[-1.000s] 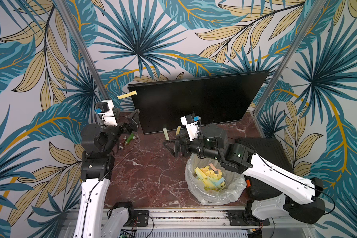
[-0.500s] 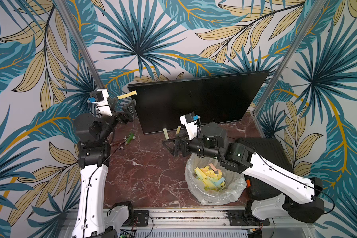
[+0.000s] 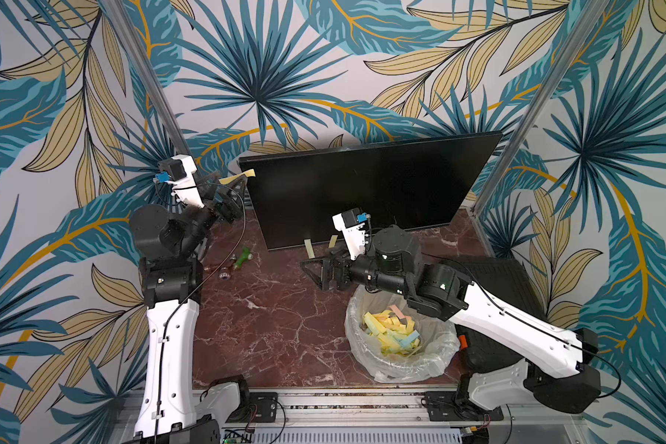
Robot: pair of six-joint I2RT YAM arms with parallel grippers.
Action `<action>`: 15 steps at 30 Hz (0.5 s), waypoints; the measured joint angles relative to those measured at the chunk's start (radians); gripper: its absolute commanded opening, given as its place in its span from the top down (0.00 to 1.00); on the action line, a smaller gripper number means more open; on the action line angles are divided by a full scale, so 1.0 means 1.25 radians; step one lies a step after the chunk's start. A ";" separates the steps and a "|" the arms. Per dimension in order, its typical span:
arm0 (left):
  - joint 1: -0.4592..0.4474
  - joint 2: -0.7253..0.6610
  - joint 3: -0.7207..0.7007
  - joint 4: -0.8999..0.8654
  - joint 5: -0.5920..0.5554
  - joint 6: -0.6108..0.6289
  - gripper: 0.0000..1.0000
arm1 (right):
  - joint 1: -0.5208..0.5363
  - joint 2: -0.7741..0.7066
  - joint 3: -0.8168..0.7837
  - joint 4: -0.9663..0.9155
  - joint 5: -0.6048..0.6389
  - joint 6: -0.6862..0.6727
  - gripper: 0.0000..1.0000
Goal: Remove the sticky note from the monitor
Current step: Tear off the sticky note from the monitor.
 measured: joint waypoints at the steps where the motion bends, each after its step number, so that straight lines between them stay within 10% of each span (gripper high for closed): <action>1: 0.000 0.002 0.000 0.001 0.001 -0.002 0.27 | 0.000 0.000 0.000 0.000 0.000 0.000 0.01; 15: 0.001 0.012 -0.001 0.011 0.021 -0.020 0.44 | 0.000 0.012 0.072 0.000 -0.004 -0.009 0.01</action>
